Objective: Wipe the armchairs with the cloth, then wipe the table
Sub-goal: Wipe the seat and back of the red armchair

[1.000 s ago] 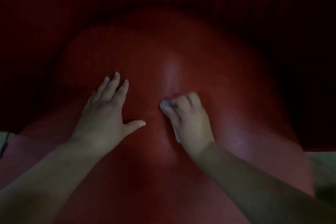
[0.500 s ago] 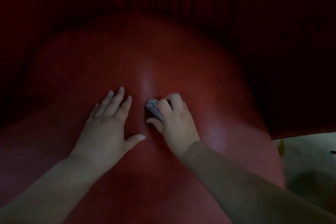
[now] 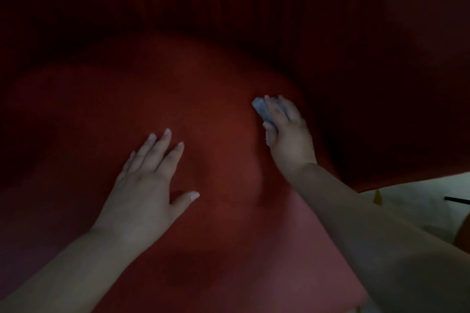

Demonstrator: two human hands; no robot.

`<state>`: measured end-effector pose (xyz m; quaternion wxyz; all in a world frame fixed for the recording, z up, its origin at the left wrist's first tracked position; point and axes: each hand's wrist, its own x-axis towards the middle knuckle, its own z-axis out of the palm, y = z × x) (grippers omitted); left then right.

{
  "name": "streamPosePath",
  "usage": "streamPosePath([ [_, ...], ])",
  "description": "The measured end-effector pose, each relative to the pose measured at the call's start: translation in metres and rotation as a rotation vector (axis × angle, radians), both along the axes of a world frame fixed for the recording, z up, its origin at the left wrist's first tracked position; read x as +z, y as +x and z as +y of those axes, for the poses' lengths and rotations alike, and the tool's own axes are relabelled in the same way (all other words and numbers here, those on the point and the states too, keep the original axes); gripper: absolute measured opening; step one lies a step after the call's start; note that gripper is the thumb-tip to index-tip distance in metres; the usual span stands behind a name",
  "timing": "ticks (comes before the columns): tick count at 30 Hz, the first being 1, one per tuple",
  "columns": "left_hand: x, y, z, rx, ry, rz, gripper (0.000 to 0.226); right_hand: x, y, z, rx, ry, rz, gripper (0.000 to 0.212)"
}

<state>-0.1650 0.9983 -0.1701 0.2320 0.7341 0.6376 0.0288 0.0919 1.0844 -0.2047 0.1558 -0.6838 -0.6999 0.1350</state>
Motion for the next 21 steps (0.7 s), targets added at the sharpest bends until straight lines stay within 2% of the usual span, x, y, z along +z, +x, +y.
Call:
streamPosePath([
  [3, 0.001, 0.010, 0.008, 0.001, 0.005, -0.006, 0.089, -0.004, 0.006, -0.012, 0.046, -0.052, 0.104, 0.055],
  [6, 0.003, 0.018, 0.014, 0.009, 0.006, -0.020, 0.091, -0.004, 0.013, -0.019, 0.048, -0.072, 0.055, 0.061],
  [8, 0.003, 0.021, 0.018, -0.005, 0.006, -0.011, 0.091, 0.000, 0.015, -0.001, -0.002, 0.073, 0.077, 0.053],
  [10, 0.002, 0.022, 0.021, -0.018, 0.000, 0.001, 0.090, 0.000, 0.019, 0.031, -0.018, 0.185, 0.016, 0.047],
  [13, 0.000, 0.024, 0.026, -0.029, -0.010, 0.021, 0.088, -0.009, 0.024, 0.064, 0.106, 0.032, 0.009, 0.049],
  [14, -0.001, 0.025, 0.027, -0.030, -0.012, 0.028, 0.087, -0.016, 0.030, 0.066, 0.106, 0.039, 0.022, 0.048],
  [17, -0.004, 0.029, 0.032, -0.037, -0.010, 0.028, 0.086, -0.019, 0.049, 0.039, -0.005, 0.062, 0.085, 0.040],
  [19, -0.005, 0.032, 0.033, -0.040, -0.012, 0.015, 0.085, -0.017, 0.060, 0.007, -0.110, 0.073, 0.046, 0.037],
  [21, -0.005, 0.035, 0.033, -0.053, -0.014, 0.012, 0.084, -0.018, 0.066, -0.028, -0.120, 0.095, -0.070, 0.042],
])
